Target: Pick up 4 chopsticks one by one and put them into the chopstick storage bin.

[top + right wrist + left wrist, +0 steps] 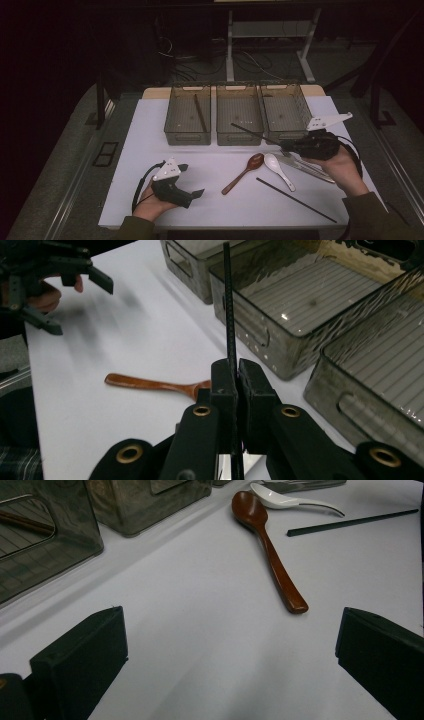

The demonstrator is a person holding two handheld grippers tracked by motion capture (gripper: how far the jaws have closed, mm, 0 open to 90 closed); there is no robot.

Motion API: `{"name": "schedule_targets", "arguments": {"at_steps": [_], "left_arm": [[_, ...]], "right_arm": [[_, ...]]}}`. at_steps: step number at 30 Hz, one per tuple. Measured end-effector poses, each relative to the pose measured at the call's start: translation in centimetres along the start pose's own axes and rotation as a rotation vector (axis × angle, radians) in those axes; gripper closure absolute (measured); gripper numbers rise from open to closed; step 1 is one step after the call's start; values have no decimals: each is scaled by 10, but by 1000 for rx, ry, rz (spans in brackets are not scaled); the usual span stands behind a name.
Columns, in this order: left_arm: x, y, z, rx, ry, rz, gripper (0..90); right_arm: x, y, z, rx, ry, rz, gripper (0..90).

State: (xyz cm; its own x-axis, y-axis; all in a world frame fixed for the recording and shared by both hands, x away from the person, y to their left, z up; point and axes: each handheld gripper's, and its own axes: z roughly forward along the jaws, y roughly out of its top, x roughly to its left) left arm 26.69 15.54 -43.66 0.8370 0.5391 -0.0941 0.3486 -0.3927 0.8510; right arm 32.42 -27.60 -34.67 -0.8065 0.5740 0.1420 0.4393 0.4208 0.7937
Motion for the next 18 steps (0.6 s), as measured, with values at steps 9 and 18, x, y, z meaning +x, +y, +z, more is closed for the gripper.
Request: {"name": "schedule_targets", "arguments": {"at_steps": [9,18], "left_arm": [[0,0,-1,-7,2,-1,0],[1,0,-1,-11,0,-6,0]], "right_arm": [[-4,21,23,-25,-5,7,857],[-5,46,48,-35,-14,16,857]]}}
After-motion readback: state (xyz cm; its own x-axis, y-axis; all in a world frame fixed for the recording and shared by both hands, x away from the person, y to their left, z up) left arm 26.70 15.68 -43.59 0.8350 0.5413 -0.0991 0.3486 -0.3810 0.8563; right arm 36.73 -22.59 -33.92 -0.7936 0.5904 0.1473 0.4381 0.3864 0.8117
